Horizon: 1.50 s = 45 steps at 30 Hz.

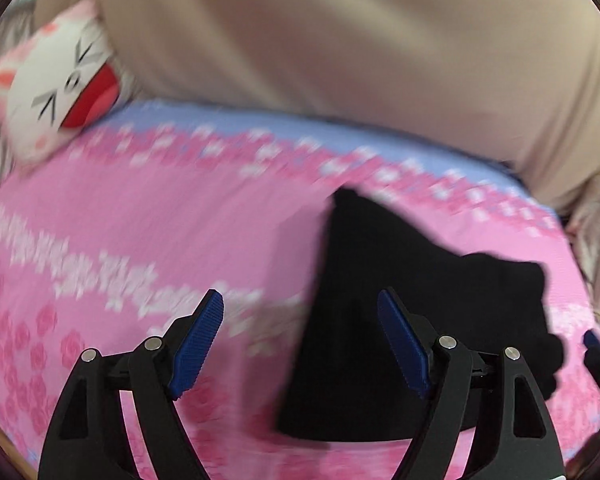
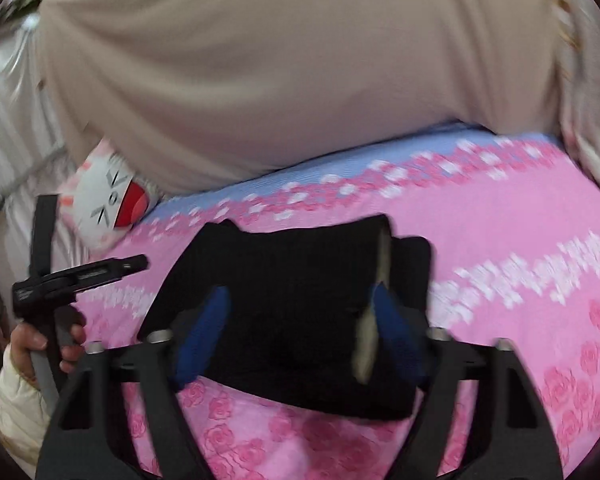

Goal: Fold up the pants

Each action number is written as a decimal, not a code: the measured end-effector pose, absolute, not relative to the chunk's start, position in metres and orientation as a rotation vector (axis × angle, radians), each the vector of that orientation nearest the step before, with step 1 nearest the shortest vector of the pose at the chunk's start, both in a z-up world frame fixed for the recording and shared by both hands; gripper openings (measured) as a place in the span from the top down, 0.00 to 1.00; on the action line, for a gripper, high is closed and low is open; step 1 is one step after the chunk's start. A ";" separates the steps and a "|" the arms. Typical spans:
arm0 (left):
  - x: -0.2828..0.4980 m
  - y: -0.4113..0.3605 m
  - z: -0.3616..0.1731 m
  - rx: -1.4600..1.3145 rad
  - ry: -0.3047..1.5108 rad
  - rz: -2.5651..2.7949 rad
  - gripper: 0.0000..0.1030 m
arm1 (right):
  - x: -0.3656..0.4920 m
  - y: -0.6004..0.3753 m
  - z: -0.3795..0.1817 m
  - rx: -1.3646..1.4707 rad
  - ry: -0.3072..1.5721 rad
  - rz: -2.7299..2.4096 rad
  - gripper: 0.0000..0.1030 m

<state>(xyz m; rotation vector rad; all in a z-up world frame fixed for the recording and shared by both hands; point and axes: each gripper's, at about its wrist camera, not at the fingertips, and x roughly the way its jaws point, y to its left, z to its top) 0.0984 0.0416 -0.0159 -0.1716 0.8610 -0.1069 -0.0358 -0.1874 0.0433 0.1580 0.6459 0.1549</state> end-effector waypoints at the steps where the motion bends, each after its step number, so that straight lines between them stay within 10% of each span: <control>1: 0.100 0.049 -0.026 -0.173 0.878 -0.093 0.26 | -0.030 -0.176 0.039 0.133 0.667 0.167 0.62; 9: 0.105 0.049 -0.070 0.021 0.901 -0.032 0.26 | -0.021 -0.211 -0.018 0.254 0.862 0.034 0.99; 18: 0.101 0.070 -0.060 -0.102 0.878 -0.094 0.26 | 0.055 -0.110 0.055 0.118 0.797 0.248 0.91; 25: 0.091 0.086 -0.065 -0.092 0.898 -0.084 0.26 | 0.195 -0.032 -0.059 0.028 1.047 0.342 1.00; 34: 0.075 0.097 -0.037 -0.128 0.816 -0.206 0.26 | 0.200 -0.059 0.006 0.079 0.988 0.317 0.92; 45: 0.076 0.015 -0.078 -0.013 0.932 -0.382 0.20 | 0.275 -0.034 -0.040 -0.171 1.060 0.086 0.93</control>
